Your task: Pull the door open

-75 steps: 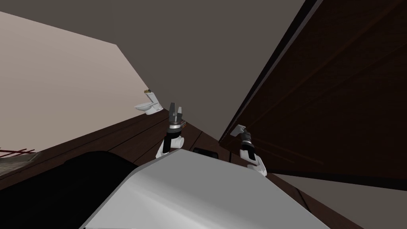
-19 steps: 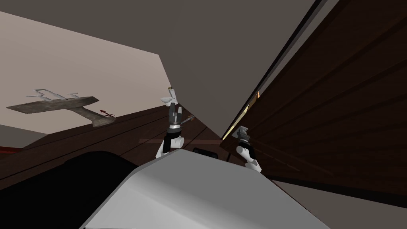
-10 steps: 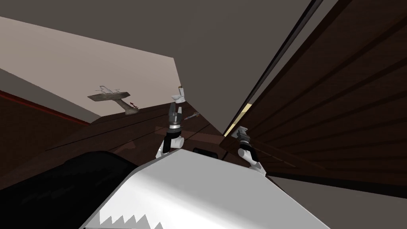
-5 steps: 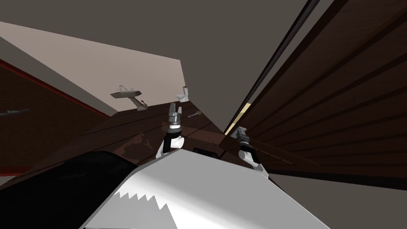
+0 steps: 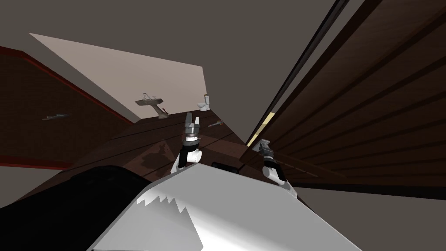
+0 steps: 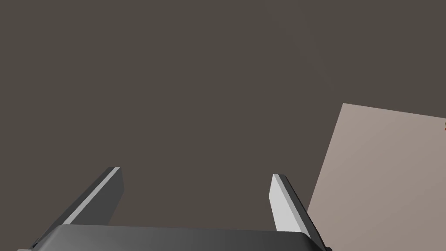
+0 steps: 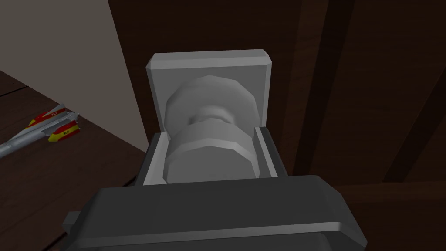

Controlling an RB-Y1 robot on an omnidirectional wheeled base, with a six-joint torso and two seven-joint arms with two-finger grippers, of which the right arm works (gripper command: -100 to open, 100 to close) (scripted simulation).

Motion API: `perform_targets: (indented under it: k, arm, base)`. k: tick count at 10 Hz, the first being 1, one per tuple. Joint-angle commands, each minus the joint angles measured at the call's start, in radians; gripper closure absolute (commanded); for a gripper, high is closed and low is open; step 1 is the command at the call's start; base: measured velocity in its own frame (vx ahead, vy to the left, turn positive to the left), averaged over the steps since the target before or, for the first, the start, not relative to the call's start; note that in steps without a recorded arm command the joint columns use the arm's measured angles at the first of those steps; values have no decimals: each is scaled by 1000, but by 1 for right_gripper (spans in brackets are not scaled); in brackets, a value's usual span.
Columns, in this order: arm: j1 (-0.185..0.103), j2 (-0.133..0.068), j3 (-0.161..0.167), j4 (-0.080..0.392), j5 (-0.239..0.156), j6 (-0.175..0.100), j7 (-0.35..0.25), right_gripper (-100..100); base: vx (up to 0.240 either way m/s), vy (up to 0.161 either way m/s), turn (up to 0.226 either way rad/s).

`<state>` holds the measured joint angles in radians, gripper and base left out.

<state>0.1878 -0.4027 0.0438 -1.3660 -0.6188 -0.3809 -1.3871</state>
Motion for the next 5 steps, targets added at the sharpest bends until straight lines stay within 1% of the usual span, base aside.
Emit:
perform_targets:
  k: [1,3,5]
  arm:
    - [13,-18,21,-10,4,-12,-21,100]
    - [26,-40,40,-21,8,-24,-43,100]
    - [38,-59,57,-30,11,-35,-61,100]
  base:
    - [-217,-58,134]
    - [-228,-54,115]
    - [-187,-54,89]
